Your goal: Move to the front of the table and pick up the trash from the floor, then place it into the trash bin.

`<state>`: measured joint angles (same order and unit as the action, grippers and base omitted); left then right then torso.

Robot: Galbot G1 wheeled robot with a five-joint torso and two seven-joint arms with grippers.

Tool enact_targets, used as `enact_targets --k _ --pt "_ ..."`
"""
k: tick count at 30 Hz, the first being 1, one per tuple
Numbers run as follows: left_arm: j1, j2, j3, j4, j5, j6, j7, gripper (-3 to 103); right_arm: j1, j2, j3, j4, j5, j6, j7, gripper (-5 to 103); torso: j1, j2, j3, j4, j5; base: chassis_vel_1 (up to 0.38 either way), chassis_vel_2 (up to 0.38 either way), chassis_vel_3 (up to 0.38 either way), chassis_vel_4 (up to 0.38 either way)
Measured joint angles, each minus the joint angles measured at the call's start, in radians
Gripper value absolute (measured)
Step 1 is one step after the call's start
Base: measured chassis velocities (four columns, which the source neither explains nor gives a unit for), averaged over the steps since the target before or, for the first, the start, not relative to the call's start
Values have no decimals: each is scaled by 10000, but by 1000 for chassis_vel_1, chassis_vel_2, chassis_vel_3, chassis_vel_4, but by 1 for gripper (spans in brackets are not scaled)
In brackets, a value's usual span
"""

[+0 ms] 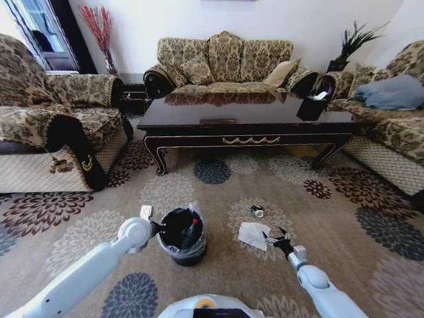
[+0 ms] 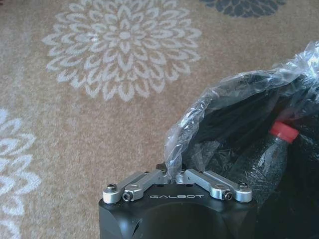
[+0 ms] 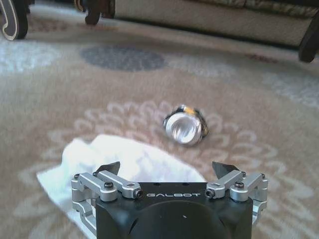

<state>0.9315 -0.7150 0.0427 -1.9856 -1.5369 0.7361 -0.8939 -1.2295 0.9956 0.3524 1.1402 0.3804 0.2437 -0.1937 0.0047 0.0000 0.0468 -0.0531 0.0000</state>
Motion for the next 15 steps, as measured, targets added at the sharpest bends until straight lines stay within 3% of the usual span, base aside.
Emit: enact_targets --k 15 --pt "254 8 -131 -55 89 -5 24 2 885 586 -453 -1600 -602 358 -230 100 0 0 0 0 -1 0 0 0 0"
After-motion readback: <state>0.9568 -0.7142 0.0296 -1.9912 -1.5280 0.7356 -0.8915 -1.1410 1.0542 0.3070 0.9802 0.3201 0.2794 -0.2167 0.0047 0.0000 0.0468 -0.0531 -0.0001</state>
